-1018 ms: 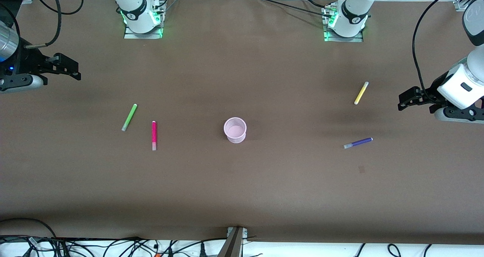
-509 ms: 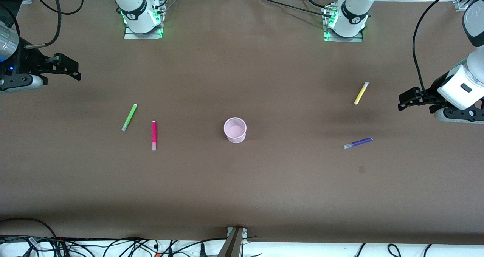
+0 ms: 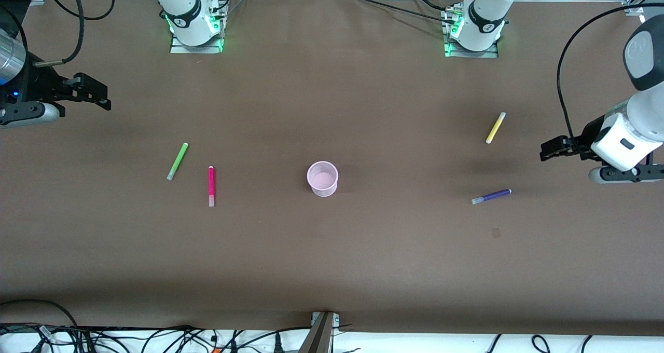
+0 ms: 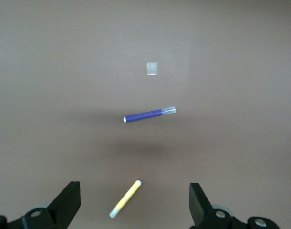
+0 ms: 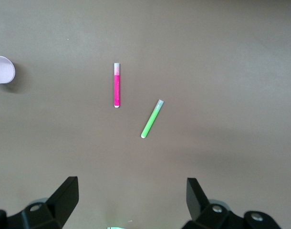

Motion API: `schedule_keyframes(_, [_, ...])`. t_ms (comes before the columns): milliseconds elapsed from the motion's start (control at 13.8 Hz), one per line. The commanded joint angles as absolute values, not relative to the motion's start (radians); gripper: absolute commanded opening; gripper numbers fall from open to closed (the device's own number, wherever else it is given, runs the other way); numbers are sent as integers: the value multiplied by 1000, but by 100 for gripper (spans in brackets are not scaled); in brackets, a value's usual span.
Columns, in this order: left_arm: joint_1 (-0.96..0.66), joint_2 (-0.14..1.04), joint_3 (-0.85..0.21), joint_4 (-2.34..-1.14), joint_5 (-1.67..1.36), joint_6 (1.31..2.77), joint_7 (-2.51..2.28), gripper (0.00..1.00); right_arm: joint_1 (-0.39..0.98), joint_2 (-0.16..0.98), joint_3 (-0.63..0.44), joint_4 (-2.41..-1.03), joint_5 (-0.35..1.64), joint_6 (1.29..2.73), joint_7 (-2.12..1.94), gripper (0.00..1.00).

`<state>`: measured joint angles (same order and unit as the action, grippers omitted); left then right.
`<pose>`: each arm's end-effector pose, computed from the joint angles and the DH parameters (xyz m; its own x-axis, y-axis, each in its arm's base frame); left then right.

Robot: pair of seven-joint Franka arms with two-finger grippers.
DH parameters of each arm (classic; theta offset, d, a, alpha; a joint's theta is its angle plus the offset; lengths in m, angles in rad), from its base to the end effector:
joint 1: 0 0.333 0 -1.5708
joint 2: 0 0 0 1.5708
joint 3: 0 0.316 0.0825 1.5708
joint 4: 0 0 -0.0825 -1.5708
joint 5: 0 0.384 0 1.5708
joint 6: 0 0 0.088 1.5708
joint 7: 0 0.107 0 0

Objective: Organize pens into pink holder with both arms
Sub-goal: 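Lower the left gripper onto the blue marker and close on it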

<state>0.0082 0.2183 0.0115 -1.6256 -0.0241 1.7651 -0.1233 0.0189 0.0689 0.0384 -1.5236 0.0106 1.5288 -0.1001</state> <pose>0.6202 0.0096 0.4859 0.9858 0.1469 -0.0807 0.1483 -0.9889 0.0109 0.5698 0.0331 0.6044 0.9856 0.1571 -0.0620 0.1562 -0.9875 -0.0195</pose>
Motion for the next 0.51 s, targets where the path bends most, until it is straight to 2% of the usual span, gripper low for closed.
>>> schedule_keyframes(0, [15,262,12,-1617,-31,1793,-315,100,18,84,41,-1489,2,1508,-112,100])
schedule_keyframes(436, [18,373,15,-1650,-28,1926,-771,100,18,84,41,-1489,3,1506,-112,100])
